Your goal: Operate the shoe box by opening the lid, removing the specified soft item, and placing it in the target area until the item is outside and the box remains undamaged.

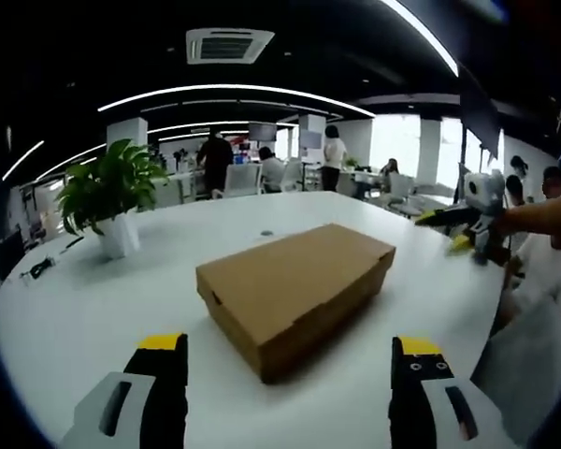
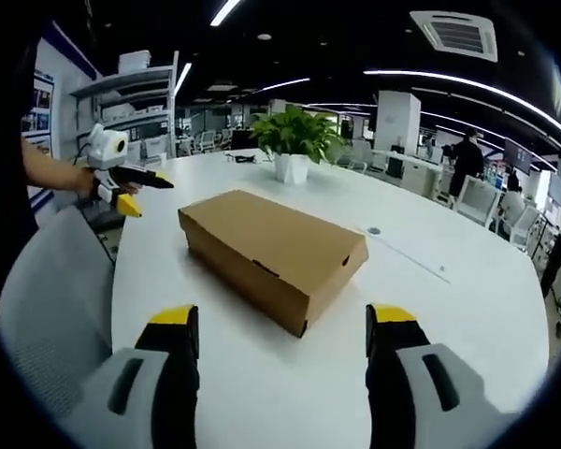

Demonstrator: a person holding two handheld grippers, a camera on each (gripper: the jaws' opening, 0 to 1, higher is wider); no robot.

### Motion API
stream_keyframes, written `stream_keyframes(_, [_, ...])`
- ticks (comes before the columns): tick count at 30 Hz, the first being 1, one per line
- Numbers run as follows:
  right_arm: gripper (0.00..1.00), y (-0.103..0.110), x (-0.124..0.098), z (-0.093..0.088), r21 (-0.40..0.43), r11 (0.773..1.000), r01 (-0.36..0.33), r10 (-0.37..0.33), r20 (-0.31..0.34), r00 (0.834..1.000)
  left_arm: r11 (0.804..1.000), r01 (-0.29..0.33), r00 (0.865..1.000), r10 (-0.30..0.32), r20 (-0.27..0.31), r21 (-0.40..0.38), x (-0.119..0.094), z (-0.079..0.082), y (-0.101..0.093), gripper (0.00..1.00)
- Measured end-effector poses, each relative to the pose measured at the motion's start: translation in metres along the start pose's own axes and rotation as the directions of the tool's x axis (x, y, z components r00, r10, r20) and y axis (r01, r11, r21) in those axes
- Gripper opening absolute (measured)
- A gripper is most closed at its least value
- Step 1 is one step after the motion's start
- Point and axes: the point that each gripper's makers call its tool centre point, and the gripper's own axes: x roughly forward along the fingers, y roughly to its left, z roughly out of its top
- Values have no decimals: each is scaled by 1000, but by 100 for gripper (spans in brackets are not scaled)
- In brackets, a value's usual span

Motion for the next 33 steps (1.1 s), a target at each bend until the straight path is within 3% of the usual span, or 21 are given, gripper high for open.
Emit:
stream_keyframes(13, [58, -7, 26, -16, -23, 998, -54, 53, -49, 997, 999, -20, 1000, 20, -2, -32, 28, -8, 2, 79])
stream_keyframes(21, [51, -17, 38, -18, -22, 998, -60, 59, -53, 997, 999, -34, 999, 32, -30, -43, 42, -19, 9, 72])
stream_keyframes(33, [41, -26, 64, -13, -20, 997, -75, 74, -44, 996, 998, -43, 998, 41, -48, -45, 54, -19, 12, 61])
